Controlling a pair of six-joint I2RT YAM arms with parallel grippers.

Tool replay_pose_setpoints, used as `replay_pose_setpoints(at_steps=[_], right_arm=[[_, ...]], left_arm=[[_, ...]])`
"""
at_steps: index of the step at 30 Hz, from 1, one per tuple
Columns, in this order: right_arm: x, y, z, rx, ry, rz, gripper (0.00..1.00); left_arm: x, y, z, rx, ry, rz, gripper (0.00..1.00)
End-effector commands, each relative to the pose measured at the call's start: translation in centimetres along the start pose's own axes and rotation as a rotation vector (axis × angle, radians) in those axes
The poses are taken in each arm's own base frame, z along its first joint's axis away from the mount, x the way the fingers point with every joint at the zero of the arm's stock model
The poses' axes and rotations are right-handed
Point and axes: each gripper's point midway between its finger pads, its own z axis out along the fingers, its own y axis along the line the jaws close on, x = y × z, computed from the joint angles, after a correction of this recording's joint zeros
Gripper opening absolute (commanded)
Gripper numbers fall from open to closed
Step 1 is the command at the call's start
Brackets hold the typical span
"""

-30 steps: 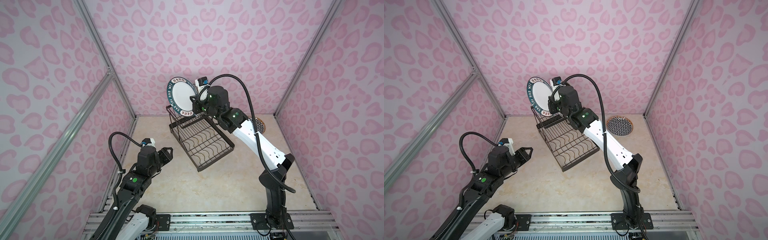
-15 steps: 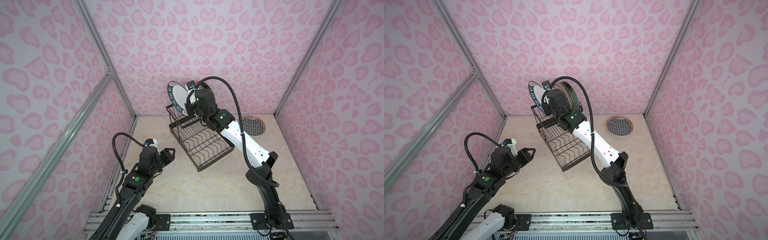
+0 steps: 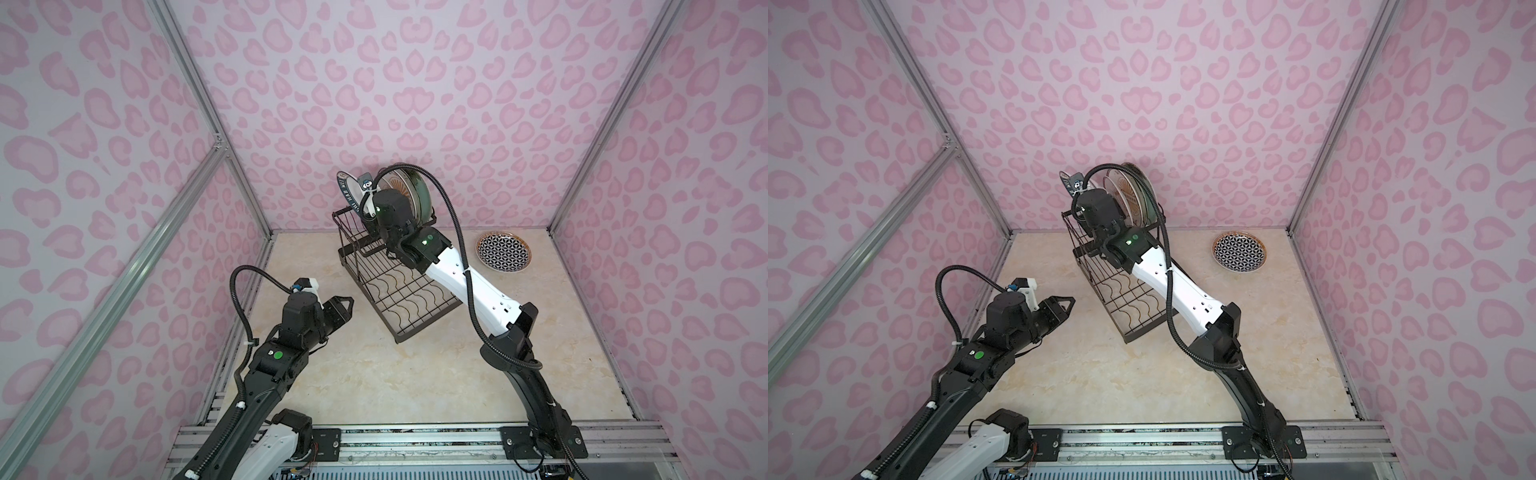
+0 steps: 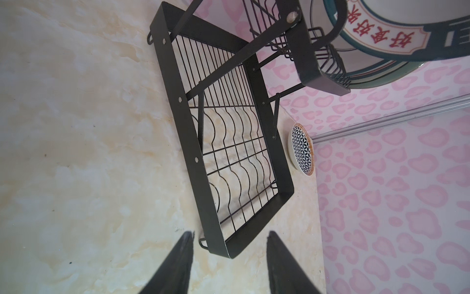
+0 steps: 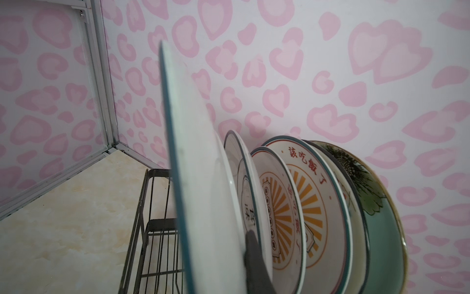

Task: Load plates into a dish rack
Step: Place the plate on the dish rack.

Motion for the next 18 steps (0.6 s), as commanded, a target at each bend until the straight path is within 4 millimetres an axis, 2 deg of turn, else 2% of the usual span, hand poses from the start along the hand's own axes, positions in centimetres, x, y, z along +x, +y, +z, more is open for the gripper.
replay_pose_setpoints(at_steps=[1,18], right_arm=[[-1.3,-0.9,0.4,0.082,-0.060,0.004,0.00],[0.1,-1.6,1.8,0.188,-0.043,-0.044,0.00]], left_arm=[[-0.3,-0.7,0.2,0.034,-0.011,0.008,0.49],[-0.2,-0.7,0.2,0.037,-0.007,0.005,0.48]])
